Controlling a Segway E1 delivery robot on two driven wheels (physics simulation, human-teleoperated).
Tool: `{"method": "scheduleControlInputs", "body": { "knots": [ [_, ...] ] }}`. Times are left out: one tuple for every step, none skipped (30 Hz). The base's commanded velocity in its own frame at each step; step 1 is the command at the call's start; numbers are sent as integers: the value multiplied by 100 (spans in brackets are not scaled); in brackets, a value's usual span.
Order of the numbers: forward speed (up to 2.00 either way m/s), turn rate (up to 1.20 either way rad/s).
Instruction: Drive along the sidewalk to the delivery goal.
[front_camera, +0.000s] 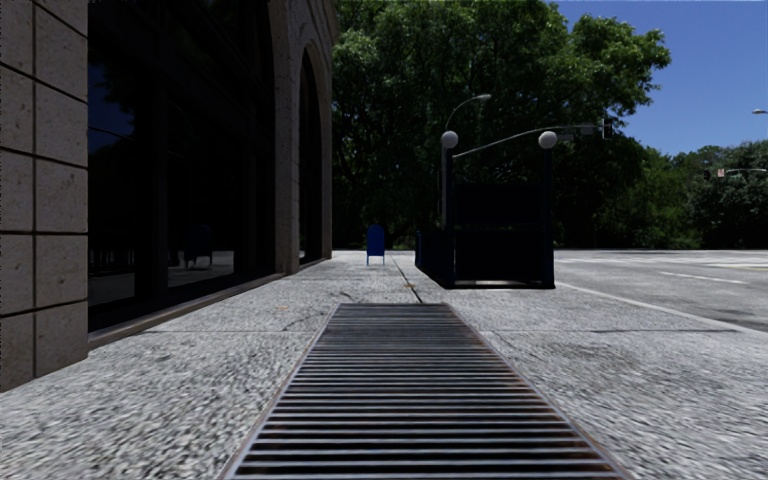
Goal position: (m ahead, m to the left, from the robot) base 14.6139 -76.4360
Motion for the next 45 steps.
{"method": "scheduleControlInputs", "body": {
  "knots": [
    [200, 0],
    [200, 0],
    [200, 0],
    [200, 0],
    [200, 0],
    [200, 0],
    [200, 0],
    [200, 0],
    [200, 0],
    [200, 0],
    [200, 0],
    [200, 0],
    [200, 0],
    [200, 0],
    [200, 0],
    [200, 0],
    [200, 0],
    [200, 0],
    [200, 0],
    [200, 0],
    [200, 0],
    [200, 0],
    [200, 0],
    [200, 0],
    [200, 0],
    [200, 0],
    [200, 0],
    [200, 0],
    [200, 0],
    [200, 0],
    [200, 0],
    [200, 0],
    [200, 0],
    [200, 0],
    [200, 0],
    [200, 0],
    [200, 0],
    [200, 8],
    [200, 8],
    [200, 24],
    [200, 39],
    [200, 62],
    [200, 62],
    [200, 78],
    [200, 84]
  ]
}}
